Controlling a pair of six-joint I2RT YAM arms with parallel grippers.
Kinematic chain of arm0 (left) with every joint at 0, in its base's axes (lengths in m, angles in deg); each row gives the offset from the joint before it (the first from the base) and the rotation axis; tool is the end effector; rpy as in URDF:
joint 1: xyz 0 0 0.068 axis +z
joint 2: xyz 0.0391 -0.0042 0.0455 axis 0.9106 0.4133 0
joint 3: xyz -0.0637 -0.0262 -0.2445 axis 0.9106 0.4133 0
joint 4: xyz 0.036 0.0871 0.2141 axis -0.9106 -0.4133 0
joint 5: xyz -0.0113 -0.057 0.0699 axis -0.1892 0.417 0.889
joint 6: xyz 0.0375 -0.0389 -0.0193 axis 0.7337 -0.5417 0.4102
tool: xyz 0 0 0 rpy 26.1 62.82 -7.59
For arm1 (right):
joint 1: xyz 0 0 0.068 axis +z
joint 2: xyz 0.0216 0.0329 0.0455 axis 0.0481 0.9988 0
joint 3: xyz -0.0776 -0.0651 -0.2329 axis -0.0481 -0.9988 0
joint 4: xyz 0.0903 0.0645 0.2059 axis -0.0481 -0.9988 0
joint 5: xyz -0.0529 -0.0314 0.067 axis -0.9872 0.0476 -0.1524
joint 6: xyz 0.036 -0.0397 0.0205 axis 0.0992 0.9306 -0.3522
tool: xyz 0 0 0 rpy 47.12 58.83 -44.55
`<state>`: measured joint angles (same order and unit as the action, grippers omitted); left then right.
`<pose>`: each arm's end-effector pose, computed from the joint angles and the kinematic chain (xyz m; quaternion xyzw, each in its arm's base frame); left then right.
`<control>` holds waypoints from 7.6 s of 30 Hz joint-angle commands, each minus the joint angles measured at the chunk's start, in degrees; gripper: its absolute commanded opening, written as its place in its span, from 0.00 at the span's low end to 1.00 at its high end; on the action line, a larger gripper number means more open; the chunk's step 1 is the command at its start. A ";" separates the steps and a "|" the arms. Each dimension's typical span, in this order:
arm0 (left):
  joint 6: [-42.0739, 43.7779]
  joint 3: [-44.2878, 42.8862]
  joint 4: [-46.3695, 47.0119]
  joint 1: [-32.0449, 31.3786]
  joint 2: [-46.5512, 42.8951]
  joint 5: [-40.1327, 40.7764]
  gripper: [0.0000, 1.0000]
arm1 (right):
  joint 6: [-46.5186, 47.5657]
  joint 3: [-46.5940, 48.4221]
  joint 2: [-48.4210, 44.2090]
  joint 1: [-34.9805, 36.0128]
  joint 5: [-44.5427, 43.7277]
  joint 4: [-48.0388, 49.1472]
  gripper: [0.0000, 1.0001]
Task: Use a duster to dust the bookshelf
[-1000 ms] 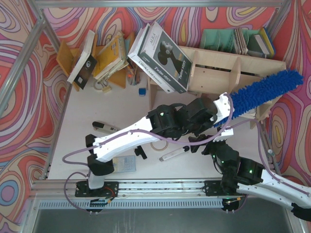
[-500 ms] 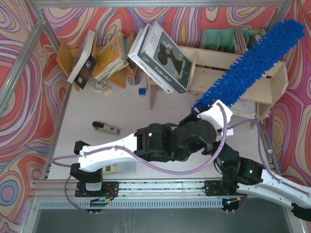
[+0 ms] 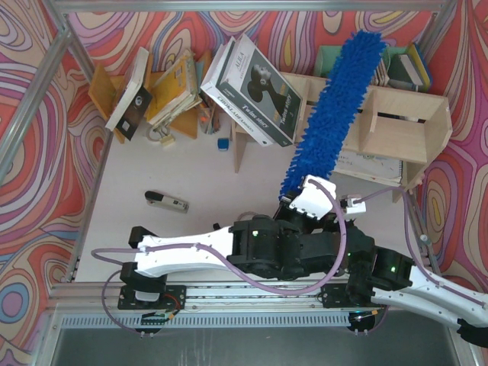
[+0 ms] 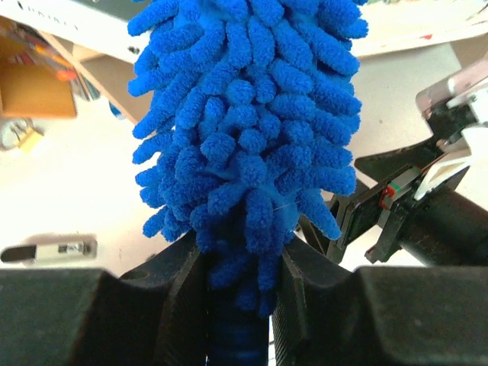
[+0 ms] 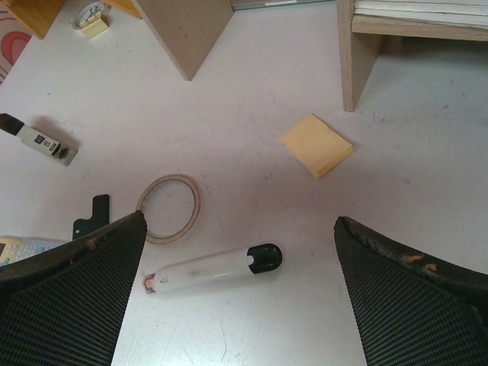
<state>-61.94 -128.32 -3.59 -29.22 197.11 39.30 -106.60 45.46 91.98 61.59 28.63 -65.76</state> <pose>0.0088 -0.3365 0.4197 0.1988 0.7788 -0.0845 0.5889 0.0749 0.0729 0.2498 0.0316 0.7667 0.2183 0.6029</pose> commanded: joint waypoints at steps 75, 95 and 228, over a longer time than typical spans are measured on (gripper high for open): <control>-15.92 14.73 0.12 2.96 -0.58 -19.05 0.00 | -0.73 0.04 -0.35 -0.03 -1.30 -0.83 0.99; -6.24 25.79 5.97 9.10 -10.05 -25.49 0.00 | -16.61 4.62 -2.19 -0.03 -7.81 -17.32 0.99; 10.30 12.11 8.57 3.22 -11.26 -19.40 0.00 | -11.21 -9.17 -9.78 -0.03 -9.57 -1.26 0.99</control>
<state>-53.98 -112.04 6.42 -25.52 183.16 20.06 -123.23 37.52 86.67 61.59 19.30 -74.62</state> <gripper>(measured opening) 0.353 0.987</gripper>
